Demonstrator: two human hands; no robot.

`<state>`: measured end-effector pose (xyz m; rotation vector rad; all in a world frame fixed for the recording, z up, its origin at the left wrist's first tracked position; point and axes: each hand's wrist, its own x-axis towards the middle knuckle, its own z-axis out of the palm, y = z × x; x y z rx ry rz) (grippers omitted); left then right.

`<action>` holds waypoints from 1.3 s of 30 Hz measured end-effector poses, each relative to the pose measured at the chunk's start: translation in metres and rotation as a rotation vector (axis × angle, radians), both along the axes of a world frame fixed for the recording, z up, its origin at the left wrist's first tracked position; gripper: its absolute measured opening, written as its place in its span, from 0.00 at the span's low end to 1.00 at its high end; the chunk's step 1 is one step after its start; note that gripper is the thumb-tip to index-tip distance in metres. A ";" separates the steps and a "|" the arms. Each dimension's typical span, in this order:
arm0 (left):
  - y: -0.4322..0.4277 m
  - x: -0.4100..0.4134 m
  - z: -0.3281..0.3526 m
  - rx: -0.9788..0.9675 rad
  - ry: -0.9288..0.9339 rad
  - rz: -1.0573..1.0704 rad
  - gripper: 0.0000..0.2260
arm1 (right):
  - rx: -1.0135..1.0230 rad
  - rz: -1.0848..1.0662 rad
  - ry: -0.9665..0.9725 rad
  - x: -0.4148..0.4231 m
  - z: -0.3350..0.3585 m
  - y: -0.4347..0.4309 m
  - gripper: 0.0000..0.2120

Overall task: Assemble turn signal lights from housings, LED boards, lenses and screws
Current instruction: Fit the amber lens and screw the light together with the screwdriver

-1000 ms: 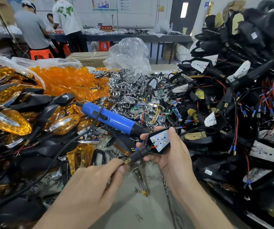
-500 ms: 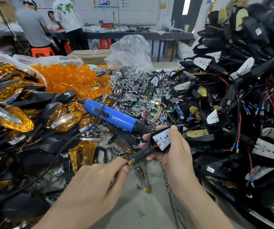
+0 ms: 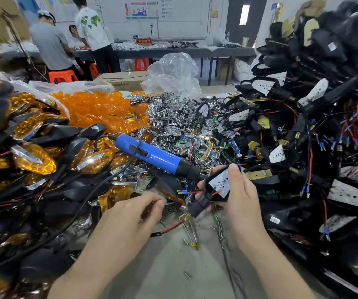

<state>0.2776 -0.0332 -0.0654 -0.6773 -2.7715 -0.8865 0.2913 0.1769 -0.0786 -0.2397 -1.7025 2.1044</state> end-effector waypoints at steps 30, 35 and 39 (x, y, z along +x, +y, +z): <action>0.091 -0.149 0.070 0.069 0.179 0.146 0.11 | 0.027 -0.054 -0.101 -0.015 -0.012 0.009 0.25; 0.049 -0.051 0.050 0.905 -0.250 0.012 0.07 | 0.051 -0.053 -0.081 -0.012 -0.007 0.005 0.25; 0.041 -0.021 0.026 1.269 -0.500 -0.025 0.04 | 0.060 -0.056 -0.055 -0.012 -0.006 0.001 0.24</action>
